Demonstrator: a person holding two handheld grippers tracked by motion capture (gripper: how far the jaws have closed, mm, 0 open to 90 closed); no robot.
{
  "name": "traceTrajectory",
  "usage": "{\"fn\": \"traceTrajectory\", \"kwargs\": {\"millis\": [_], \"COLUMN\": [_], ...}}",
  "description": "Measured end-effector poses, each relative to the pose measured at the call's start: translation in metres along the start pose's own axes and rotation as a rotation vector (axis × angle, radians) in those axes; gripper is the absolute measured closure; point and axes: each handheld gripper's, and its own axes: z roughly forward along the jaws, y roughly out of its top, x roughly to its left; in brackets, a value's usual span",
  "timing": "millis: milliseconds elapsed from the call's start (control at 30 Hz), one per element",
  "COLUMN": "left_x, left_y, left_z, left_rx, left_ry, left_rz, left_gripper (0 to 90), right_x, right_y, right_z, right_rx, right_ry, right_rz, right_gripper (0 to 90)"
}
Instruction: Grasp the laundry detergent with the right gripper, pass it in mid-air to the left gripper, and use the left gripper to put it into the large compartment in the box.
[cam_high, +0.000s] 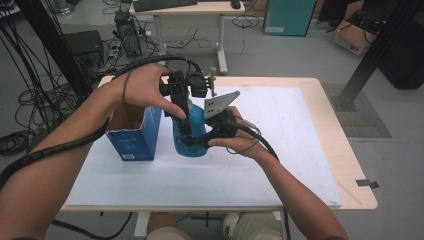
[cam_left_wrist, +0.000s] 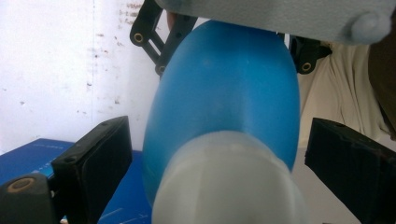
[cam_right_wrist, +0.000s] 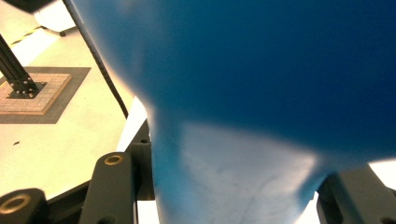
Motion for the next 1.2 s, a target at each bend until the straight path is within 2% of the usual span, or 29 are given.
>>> {"fn": "traceTrajectory", "kwargs": {"millis": [200, 233, 267, 300, 333, 500, 533, 667, 700, 733, 833, 967, 1067, 1100, 1200], "left_x": [0.0006, 0.0004, 0.0004, 0.0035, 0.0044, 0.0047, 0.0058, 0.0061, 0.0066, 0.0058, 0.0057, 0.0050, 0.0049, 0.0042, 0.0044], "left_y": [0.0002, 0.0001, 0.0001, 0.0012, 0.0014, 0.0017, 0.0024, 0.0024, 0.0027, 0.0024, 0.0029, 0.0030, 0.0039, 0.0038, 0.0043], "left_z": [0.0007, 0.0012, 0.0012, 0.0005, 0.0008, 0.0000, 0.0000, 0.0020, 0.0020, 0.0030, 0.0029, 0.0027, 0.0021, 0.0023, 0.0015], "left_rx": [0.003, 0.000, 0.000, 0.001, 0.010, 0.016, 0.006, 0.002, 0.010, 0.002, 0.009, 0.004, 0.012, 0.006, 0.010], "left_ry": [0.013, 0.025, 0.025, 0.041, 0.022, 0.026, 0.023, 0.024, 0.013, 0.025, 0.015, 0.025, 0.009, 0.024, 0.008], "left_rz": [0.006, 0.000, 0.000, 0.049, 0.055, 0.055, 0.076, 0.078, 0.078, 0.075, 0.075, 0.074, 0.080, 0.080, 0.085], "left_gripper": [17.0, 18.6, 19.3, 20.2, 20.2, 24.6, 24.9, 25.8, 25.8, 25.8, 26.1, 27.5, 29.8, 31.8, 34.5], "right_x": [0.0000, 0.0031, 0.0031, 0.0032, 0.0032, 0.0028, 0.0027, 0.0031, 0.0018, 0.0018, 0.0022, 0.0023, 0.0028, 0.0040, 0.0032], "right_y": [0.0000, 0.0008, 0.0008, 0.0008, 0.0008, 0.0012, 0.0011, 0.0010, 0.0007, 0.0007, 0.0010, 0.0009, 0.0010, 0.0012, 0.0010], "right_z": [-0.0005, 0.0001, 0.0001, 0.0001, 0.0001, 0.0000, 0.0001, 0.0003, -0.0002, -0.0002, -0.0003, -0.0007, -0.0010, -0.0007, -0.0008], "right_rx": [0.003, -0.010, -0.010, -0.010, -0.010, -0.020, -0.020, -0.011, -0.006, -0.006, -0.010, -0.010, -0.009, -0.018, -0.018], "right_ry": [-0.003, 0.006, 0.006, 0.006, 0.006, 0.010, 0.010, 0.009, 0.007, 0.007, 0.009, 0.009, 0.008, 0.019, 0.015], "right_rz": [-0.003, 0.040, 0.040, 0.037, 0.037, 0.034, 0.032, 0.039, 0.016, 0.016, 0.016, 0.013, 0.015, 0.033, 0.023], "right_gripper": [43.8, 43.8, 43.8, 43.8, 43.8, 43.8, 43.8, 43.8, 43.8, 43.8, 43.8, 43.8, 43.7, 43.7, 43.7]}}
